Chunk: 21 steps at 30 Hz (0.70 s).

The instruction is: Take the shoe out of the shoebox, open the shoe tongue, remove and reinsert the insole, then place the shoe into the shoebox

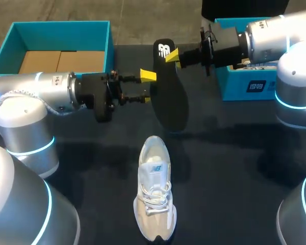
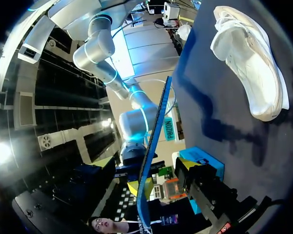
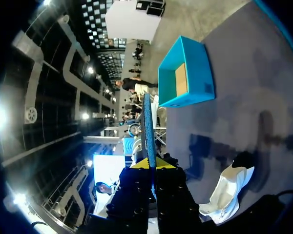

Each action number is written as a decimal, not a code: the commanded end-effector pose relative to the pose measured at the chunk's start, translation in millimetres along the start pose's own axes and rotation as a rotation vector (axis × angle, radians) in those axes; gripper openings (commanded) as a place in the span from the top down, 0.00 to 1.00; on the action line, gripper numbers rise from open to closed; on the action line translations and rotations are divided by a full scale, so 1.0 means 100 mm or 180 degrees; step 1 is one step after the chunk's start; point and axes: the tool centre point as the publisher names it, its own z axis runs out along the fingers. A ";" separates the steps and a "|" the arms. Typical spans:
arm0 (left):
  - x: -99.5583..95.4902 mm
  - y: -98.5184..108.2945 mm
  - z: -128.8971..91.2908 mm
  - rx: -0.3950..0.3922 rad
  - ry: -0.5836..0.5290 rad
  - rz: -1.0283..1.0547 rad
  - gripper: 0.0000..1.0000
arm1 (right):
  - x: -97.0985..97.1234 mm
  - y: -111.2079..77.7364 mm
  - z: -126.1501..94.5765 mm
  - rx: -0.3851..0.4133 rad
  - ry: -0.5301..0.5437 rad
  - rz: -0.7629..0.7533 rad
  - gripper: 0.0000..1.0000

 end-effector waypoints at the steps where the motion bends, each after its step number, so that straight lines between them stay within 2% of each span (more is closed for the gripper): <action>1: 0.04 0.04 0.05 0.0008 -0.0020 0.0003 0.25 | -0.01 0.03 0.06 0.0019 0.0001 0.0009 1.00; 9: 0.06 0.08 0.10 0.0023 -0.0025 0.0003 0.50 | -0.04 0.07 0.11 0.0025 0.0022 0.0029 1.00; 13: 0.07 0.09 0.13 0.0031 -0.0028 0.0003 0.51 | -0.05 0.08 0.13 0.0013 0.0048 0.0040 1.00; 21: 0.10 0.11 0.14 0.0027 -0.0019 -0.0007 0.59 | -0.06 0.08 0.13 -0.0018 0.0065 0.0050 1.00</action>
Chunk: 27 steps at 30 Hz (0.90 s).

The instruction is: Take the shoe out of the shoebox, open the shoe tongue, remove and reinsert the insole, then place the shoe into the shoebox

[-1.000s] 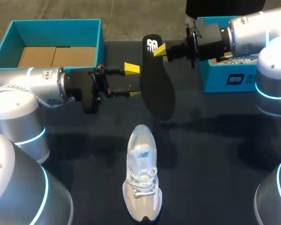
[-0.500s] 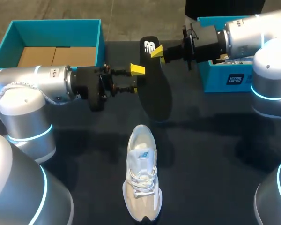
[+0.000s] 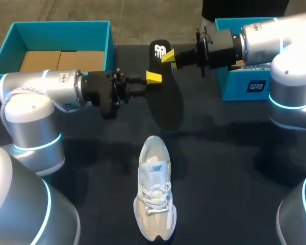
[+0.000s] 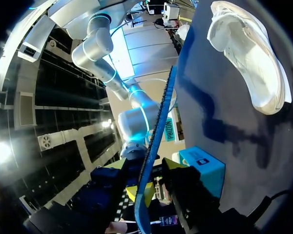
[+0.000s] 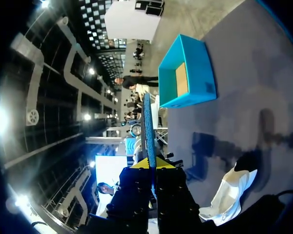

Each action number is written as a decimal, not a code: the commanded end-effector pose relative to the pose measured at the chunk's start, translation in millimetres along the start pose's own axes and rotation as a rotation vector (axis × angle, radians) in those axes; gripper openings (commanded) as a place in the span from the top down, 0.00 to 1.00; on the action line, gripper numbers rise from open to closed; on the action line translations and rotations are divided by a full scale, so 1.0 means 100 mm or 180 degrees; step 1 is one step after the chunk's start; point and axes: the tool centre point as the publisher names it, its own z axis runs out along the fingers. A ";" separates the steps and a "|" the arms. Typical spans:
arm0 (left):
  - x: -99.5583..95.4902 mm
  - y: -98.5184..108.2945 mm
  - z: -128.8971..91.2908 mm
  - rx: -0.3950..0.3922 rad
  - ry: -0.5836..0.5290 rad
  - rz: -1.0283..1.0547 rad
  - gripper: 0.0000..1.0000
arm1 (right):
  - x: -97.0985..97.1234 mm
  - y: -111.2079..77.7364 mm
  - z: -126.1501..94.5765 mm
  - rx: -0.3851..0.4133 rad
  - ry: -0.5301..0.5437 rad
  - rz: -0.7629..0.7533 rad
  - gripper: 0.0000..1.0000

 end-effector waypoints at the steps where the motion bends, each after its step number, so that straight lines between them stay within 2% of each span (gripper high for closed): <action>1: 0.02 0.01 0.03 0.0004 -0.0006 0.0005 0.60 | -0.01 0.00 0.02 -0.0019 0.0003 0.0006 1.00; 7: 0.04 0.02 0.04 0.0000 0.0001 -0.0006 0.67 | -0.01 -0.01 0.01 -0.0033 0.0011 0.0017 1.00; 20: 0.05 0.00 0.03 -0.0014 0.0032 -0.0013 0.69 | -0.03 0.00 0.01 -0.0031 0.0027 0.0032 1.00; 22: 0.06 0.00 0.03 -0.0016 0.0038 -0.0015 0.73 | -0.03 0.00 0.01 -0.0029 0.0028 0.0033 1.00; 23: 0.06 0.00 0.03 -0.0018 0.0040 -0.0016 0.84 | -0.03 0.01 0.01 -0.0029 0.0029 0.0033 1.00; 24: 0.06 0.00 0.03 -0.0020 0.0043 -0.0018 1.00 | -0.03 0.01 0.01 -0.0030 0.0029 0.0032 1.00; 27: 0.06 0.00 0.04 -0.0023 0.0044 -0.0016 1.00 | -0.03 0.01 0.01 -0.0035 0.0031 0.0034 1.00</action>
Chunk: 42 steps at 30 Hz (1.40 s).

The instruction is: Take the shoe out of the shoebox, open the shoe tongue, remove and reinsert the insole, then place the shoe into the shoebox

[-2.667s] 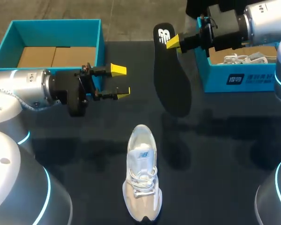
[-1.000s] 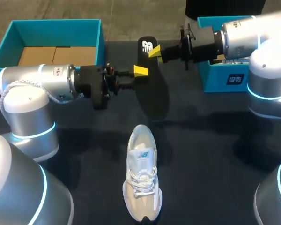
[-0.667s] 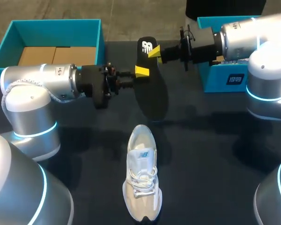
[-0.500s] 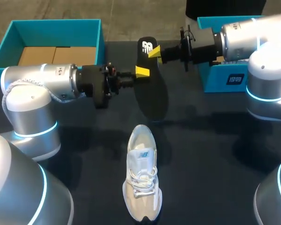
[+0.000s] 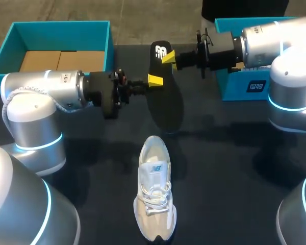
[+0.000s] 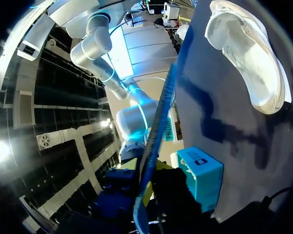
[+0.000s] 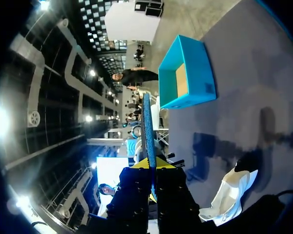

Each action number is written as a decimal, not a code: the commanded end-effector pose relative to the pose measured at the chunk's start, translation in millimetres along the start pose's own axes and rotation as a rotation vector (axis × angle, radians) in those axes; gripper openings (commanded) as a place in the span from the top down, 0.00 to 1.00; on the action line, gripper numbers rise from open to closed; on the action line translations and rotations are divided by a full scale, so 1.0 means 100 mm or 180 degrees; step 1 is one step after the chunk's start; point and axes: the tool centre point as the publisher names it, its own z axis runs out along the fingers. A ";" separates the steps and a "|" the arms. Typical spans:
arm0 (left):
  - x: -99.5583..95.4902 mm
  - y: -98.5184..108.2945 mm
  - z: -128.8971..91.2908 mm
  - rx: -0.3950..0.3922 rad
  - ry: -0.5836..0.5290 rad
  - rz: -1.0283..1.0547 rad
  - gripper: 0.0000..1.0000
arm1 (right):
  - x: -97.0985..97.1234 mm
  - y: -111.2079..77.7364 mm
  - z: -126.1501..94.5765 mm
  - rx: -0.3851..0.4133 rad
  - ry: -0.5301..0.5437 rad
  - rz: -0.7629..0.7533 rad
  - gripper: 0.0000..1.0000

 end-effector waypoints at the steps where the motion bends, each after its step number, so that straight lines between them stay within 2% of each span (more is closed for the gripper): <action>1: 0.00 -0.01 0.02 -0.0012 0.0006 0.0007 1.00 | 0.01 0.00 0.02 -0.0009 -0.0007 0.0004 1.00; 5: 0.00 -0.01 0.02 -0.0013 0.0005 0.0013 1.00 | 0.00 0.00 0.02 -0.0012 0.0026 0.0005 0.98; 6: 0.00 -0.01 0.01 -0.0016 0.0006 0.0017 1.00 | 0.01 0.00 0.01 -0.0016 0.0031 0.0002 0.62; 7: -0.01 -0.01 0.01 -0.0018 0.0005 0.0019 1.00 | 0.01 -0.01 0.01 -0.0018 0.0034 0.0001 0.50; 8: -0.01 -0.01 0.01 -0.0020 0.0003 0.0021 1.00 | 0.02 -0.01 0.01 -0.0020 0.0040 -0.0003 0.00; 16: -0.05 0.00 -0.09 -0.0061 0.0022 0.0057 1.00 | 0.03 -0.12 -0.10 0.0050 0.0102 -0.0092 0.00; 24: -0.08 0.02 -0.23 -0.0100 0.0062 0.0057 1.00 | -0.03 -0.21 -0.24 0.0146 0.0162 -0.0095 0.00; 38: -0.20 -0.07 -0.49 -0.0068 0.0098 -0.0024 1.00 | -0.10 -0.35 -0.48 0.0116 0.0127 -0.0044 0.00; 42: -0.23 -0.09 -0.55 -0.0073 0.0079 -0.0097 1.00 | -0.10 -0.35 -0.48 0.0116 0.0127 -0.0044 0.00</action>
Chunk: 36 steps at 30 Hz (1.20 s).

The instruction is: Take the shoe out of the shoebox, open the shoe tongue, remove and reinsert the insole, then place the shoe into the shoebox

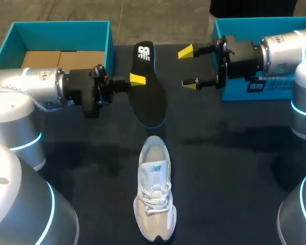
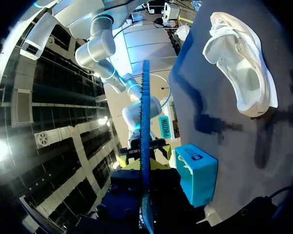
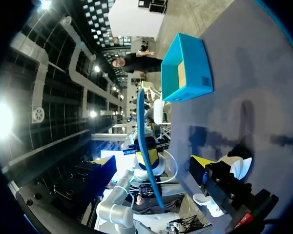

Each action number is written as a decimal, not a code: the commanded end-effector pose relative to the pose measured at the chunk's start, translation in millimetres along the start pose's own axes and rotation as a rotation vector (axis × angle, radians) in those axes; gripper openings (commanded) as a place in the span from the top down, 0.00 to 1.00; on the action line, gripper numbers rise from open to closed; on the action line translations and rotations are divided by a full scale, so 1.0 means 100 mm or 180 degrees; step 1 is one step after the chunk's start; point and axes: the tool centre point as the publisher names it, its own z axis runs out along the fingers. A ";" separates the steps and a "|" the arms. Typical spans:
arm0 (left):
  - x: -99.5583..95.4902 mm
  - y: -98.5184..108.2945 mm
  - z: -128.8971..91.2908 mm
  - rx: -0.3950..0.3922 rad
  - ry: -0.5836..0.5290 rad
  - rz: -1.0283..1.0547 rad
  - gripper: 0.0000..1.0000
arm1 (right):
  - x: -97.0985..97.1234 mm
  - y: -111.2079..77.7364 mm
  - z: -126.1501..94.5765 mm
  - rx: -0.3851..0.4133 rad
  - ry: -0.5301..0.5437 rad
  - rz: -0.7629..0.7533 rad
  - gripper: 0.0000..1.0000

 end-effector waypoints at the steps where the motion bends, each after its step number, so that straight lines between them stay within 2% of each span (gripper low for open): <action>1: -0.05 -0.07 -0.09 -0.0027 0.0022 -0.0010 1.00 | 0.01 -0.03 -0.02 -0.0014 -0.0008 0.0002 0.00; 17: -0.05 -0.07 -0.09 -0.0027 0.0022 -0.0010 1.00 | 0.01 -0.03 -0.02 -0.0014 -0.0008 0.0002 0.00; 20: -0.03 -0.12 -0.12 -0.0055 0.0035 -0.0485 1.00 | 0.01 -0.03 -0.02 -0.0014 -0.0008 0.0002 0.00; 25: -0.13 -0.08 -0.29 -0.0221 0.0011 -0.1431 1.00 | 0.01 -0.03 -0.02 -0.0014 -0.0008 0.0002 0.00; 28: -0.21 -0.05 -0.36 -0.0227 -0.0031 -0.1880 1.00 | 0.01 -0.03 -0.02 -0.0014 -0.0008 0.0002 0.00; 32: -0.33 -0.07 -0.40 -0.0094 -0.0081 -0.2374 1.00 | 0.01 -0.03 -0.02 -0.0014 -0.0008 0.0002 0.00; 35: -0.41 -0.05 -0.41 0.0217 -0.0150 -0.3218 1.00 | 0.01 -0.03 -0.02 -0.0014 -0.0008 0.0002 0.00; 36: -0.42 -0.04 -0.40 0.0229 -0.0103 -0.3301 1.00 | 0.01 -0.03 -0.02 -0.0014 -0.0008 0.0002 0.00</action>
